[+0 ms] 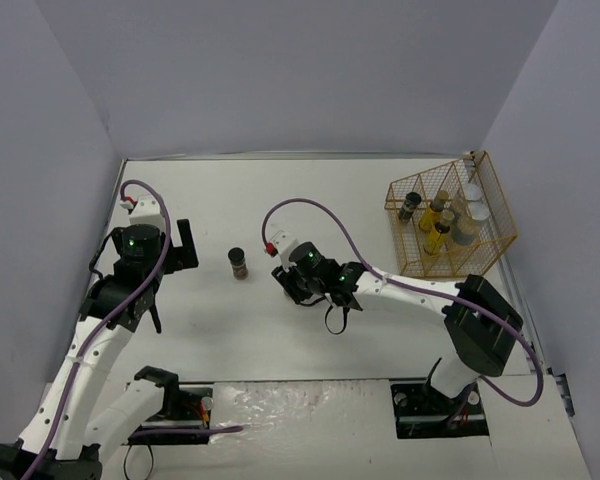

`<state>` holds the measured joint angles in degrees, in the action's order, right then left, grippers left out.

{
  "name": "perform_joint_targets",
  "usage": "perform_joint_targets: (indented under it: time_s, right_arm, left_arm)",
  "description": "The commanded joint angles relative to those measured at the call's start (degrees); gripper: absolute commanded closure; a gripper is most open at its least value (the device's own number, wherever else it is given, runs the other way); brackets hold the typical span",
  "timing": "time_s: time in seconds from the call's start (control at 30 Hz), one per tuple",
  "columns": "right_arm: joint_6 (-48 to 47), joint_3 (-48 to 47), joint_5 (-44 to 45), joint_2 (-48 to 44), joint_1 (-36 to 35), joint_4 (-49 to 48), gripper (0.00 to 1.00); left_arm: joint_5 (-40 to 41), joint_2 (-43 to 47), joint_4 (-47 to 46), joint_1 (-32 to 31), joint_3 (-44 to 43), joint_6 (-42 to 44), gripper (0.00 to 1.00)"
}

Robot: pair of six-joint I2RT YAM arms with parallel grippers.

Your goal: Organize the condiment bottles

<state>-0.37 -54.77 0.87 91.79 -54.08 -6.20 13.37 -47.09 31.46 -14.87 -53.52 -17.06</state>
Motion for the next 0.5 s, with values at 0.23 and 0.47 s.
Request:
perform_joint_targets:
  time_s: [0.23, 0.47]
  right_arm:
    - [4.97, 0.02, 10.21, -13.84, 5.58, -0.92, 0.94]
    - [11.11, -3.93, 21.74, -19.5, 13.61, 8.94, 0.96]
  left_arm:
    - [0.08, 0.31, -2.2, 0.37, -2.06, -0.49, 0.03]
    - [-0.09, 0.41, -2.28, 0.37, -2.03, -0.43, 0.03]
